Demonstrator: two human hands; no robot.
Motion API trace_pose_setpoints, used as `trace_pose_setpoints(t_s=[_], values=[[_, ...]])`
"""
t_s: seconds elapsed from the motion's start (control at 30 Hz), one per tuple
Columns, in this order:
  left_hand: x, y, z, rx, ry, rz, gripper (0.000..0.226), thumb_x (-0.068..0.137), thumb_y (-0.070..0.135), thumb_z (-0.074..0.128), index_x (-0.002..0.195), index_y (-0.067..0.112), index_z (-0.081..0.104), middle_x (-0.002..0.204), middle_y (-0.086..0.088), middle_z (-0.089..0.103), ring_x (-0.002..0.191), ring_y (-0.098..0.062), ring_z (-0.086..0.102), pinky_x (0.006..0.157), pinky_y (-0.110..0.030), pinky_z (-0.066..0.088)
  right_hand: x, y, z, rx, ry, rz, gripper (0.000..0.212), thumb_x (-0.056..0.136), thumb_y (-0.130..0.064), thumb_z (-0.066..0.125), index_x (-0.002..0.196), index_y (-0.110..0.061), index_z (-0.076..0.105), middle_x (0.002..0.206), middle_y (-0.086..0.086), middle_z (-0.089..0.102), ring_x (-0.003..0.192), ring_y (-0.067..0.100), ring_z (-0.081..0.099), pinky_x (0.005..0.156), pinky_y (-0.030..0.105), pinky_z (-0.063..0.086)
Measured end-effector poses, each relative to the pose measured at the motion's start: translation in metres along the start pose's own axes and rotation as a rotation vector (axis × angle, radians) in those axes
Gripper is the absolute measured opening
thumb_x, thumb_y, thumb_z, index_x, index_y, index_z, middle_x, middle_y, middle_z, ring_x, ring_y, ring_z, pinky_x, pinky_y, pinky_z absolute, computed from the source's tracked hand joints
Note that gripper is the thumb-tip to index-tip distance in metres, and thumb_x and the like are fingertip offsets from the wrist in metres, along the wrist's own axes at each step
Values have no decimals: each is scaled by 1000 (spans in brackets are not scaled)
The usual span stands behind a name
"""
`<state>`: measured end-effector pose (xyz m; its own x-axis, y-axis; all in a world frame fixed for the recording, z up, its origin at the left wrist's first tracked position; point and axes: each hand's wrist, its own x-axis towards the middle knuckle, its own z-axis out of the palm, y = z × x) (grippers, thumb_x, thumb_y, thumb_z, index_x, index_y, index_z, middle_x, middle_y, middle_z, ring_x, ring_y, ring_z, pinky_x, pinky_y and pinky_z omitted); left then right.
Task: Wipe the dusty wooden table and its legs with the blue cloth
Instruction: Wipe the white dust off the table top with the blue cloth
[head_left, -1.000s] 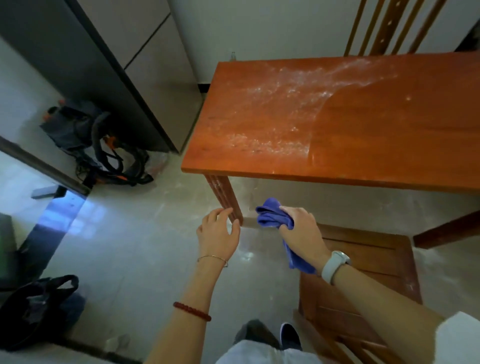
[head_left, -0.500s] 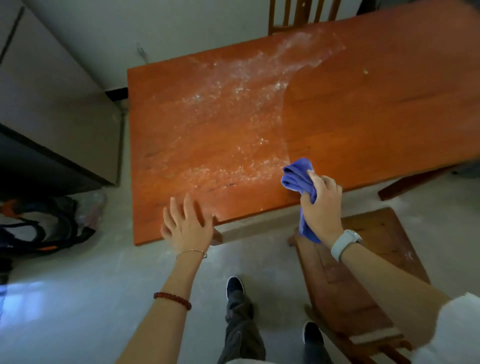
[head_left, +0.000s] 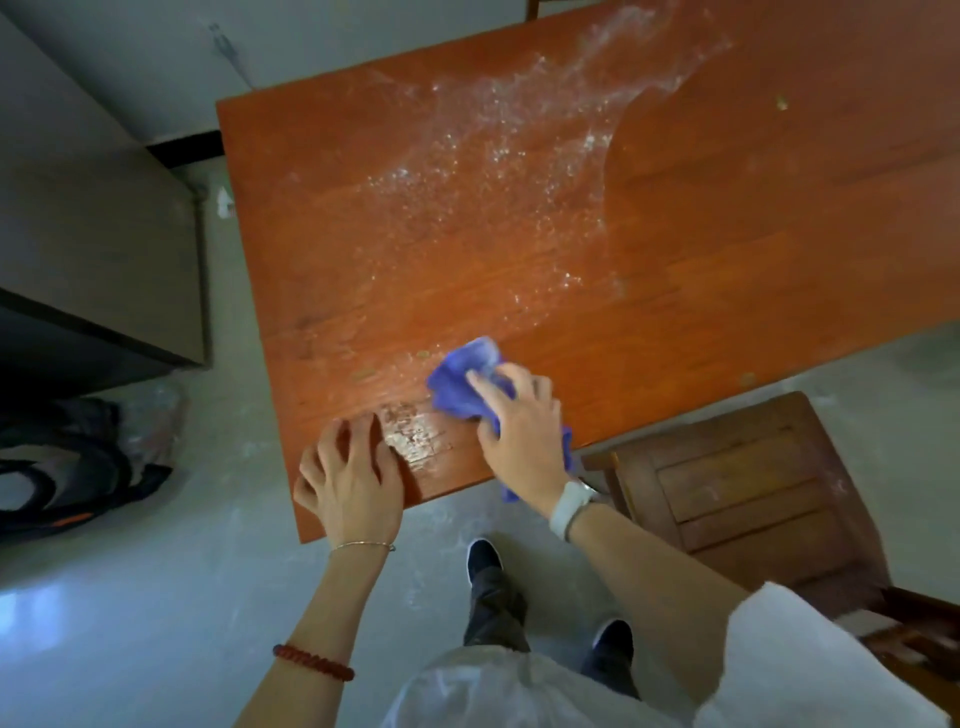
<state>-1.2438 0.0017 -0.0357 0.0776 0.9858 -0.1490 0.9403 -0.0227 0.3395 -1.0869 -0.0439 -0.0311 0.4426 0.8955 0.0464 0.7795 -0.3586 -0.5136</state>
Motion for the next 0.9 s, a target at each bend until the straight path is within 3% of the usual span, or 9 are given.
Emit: trace_pose_setpoints(t_s=[0.07, 0.13, 0.23, 0.3, 0.37, 0.6, 0.73, 0.8, 0.9], values=[[9, -10, -6, -32, 28, -54, 53, 80, 40, 32, 126, 24, 51, 143, -11, 35, 129, -37, 26, 103, -53, 19, 1, 4, -9, 159, -30, -68, 45, 77, -17, 42, 119, -17, 59, 113, 13, 56, 95, 35, 51, 76, 37, 41], [17, -17, -7, -18, -5, -106, 53, 84, 38, 35, 134, 22, 40, 149, -13, 22, 135, -36, 17, 107, -54, 14, 14, 31, -29, 139, 153, 17, 47, 78, -19, 38, 120, -14, 59, 113, 17, 56, 95, 37, 50, 78, 37, 38], [20, -24, -9, -11, -62, -146, 62, 84, 43, 33, 141, 18, 29, 152, -14, 15, 136, -36, 15, 108, -54, 15, 41, 74, -56, -19, 370, 395, 44, 84, -11, 46, 127, -14, 53, 126, 22, 47, 105, 42, 44, 83, 44, 37], [19, -27, -11, -37, -96, -122, 60, 88, 42, 35, 142, 17, 28, 152, -14, 15, 135, -38, 17, 107, -54, 19, 62, 82, -60, -96, 320, 660, 46, 91, -15, 44, 136, -19, 41, 138, 17, 36, 115, 40, 36, 90, 49, 35], [22, -31, -16, -64, -111, -101, 57, 89, 41, 36, 141, 16, 32, 151, -15, 18, 133, -39, 19, 107, -53, 22, 76, 71, -52, -153, 241, 726, 48, 92, -19, 43, 139, -23, 35, 144, 13, 29, 119, 38, 32, 93, 50, 33], [40, -63, -50, -451, -52, -100, 36, 94, 10, 42, 129, 7, 49, 137, -14, 44, 127, -29, 40, 102, -26, 28, 21, -57, 40, -120, -40, -8, 49, 67, -31, 38, 112, -29, 59, 116, 2, 56, 92, 32, 48, 65, 39, 43], [54, -102, -87, -482, 13, -165, 36, 94, 8, 41, 129, 8, 50, 130, -16, 50, 121, -29, 46, 94, -22, 29, -42, -113, 70, 54, -460, -538, 49, 72, -23, 34, 112, -31, 61, 117, 0, 57, 97, 32, 53, 73, 42, 43], [52, -120, -99, -448, -4, -178, 36, 94, 13, 43, 130, 12, 48, 129, -15, 50, 119, -29, 47, 94, -27, 31, -53, -108, 63, 249, -576, -592, 49, 75, -19, 35, 115, -25, 61, 117, 6, 57, 101, 29, 48, 82, 42, 39], [40, -122, -96, -412, -76, -149, 39, 92, 10, 47, 131, 7, 46, 131, -17, 49, 117, -31, 49, 93, -30, 34, -44, -74, 31, 386, -349, -424, 48, 72, -14, 40, 114, -22, 61, 114, 3, 55, 97, 20, 44, 82, 33, 40]])
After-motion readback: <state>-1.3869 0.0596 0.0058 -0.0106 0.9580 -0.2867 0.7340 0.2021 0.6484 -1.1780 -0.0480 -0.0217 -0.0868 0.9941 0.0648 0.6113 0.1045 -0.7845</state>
